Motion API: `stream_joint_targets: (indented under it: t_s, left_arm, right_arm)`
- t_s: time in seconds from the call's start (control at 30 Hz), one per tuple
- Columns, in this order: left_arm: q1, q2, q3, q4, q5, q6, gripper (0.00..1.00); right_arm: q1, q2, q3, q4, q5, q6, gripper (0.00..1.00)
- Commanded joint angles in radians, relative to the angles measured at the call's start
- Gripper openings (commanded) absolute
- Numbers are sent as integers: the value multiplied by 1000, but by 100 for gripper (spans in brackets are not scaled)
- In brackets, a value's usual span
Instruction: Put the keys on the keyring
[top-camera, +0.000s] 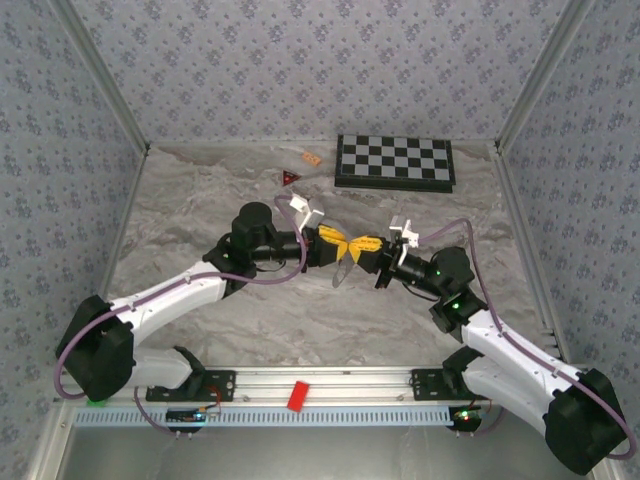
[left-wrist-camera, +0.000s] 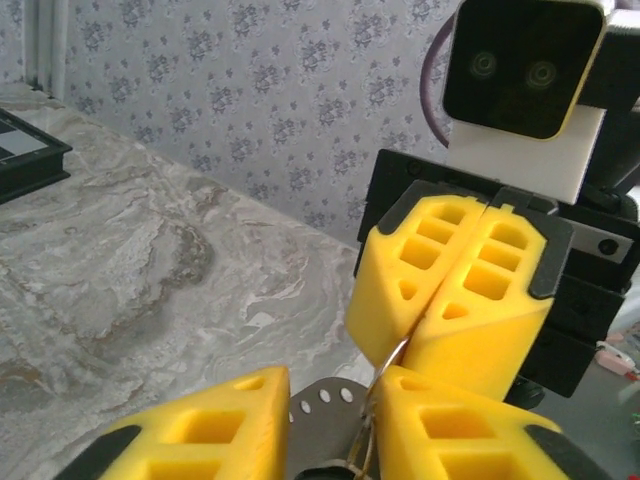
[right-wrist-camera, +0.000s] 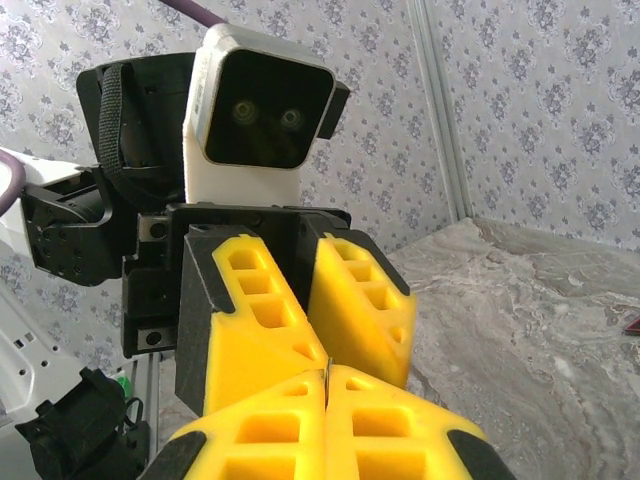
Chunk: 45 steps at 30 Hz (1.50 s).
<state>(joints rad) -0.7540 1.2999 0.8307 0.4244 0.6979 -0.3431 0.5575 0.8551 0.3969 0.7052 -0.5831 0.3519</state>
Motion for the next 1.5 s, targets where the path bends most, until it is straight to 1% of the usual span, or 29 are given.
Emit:
stream_joint_targets:
  t_s: [0.0, 0.13, 0.23, 0.3, 0.37, 0.4, 0.43, 0.47, 0.6, 0.67, 0.9, 1.03, 1.17, 1.3, 1.47]
  left_arm:
    - [-8, 9, 47, 41, 32, 2, 20]
    - [-7, 4, 50, 25, 31, 14, 5]
    - [-7, -12, 51, -9, 16, 38, 0]
    - [-7, -25, 54, -44, -6, 63, 0]
    - [-7, -42, 58, -91, -31, 101, 0]
    - [-5, -49, 61, -114, -41, 119, 0]
    - [-2, -55, 63, -140, -54, 139, 0]
    - [0, -60, 68, -172, -64, 159, 0]
    - [12, -72, 82, -254, -74, 214, 0]
    - [16, -78, 88, -292, -81, 242, 0]
    - [16, -80, 97, -360, -92, 304, 0]
    - [17, -73, 89, -365, -87, 321, 0]
    - [15, -67, 86, -387, -90, 347, 0]
    - [9, -60, 85, -413, -90, 365, 0]
    - [7, -79, 38, -374, -78, 355, 0]
  right_arm:
    - [1, -9, 5, 48, -14, 13, 0]
    - [1, -5, 3, 47, -7, 10, 0]
    - [-2, -3, 5, 38, 1, 9, 0]
    - [-1, -3, 9, 20, 5, 3, 0]
    - [-2, -7, 19, -6, 11, -6, 7]
    - [-3, -10, 24, -20, 12, -11, 11]
    - [-4, -14, 30, -39, 15, -19, 18]
    - [-4, -20, 36, -64, 25, -25, 24]
    - [-10, -49, 71, -179, 34, -48, 26]
    - [-10, -66, 93, -266, 45, -65, 27]
    - [-9, -100, 181, -528, 67, -136, 27]
    - [-7, -68, 278, -712, 104, -165, 24]
    - [-3, -28, 378, -860, 111, -188, 25]
    - [8, 15, 464, -973, 114, -216, 28]
    - [21, 88, 573, -1093, 117, -239, 28]
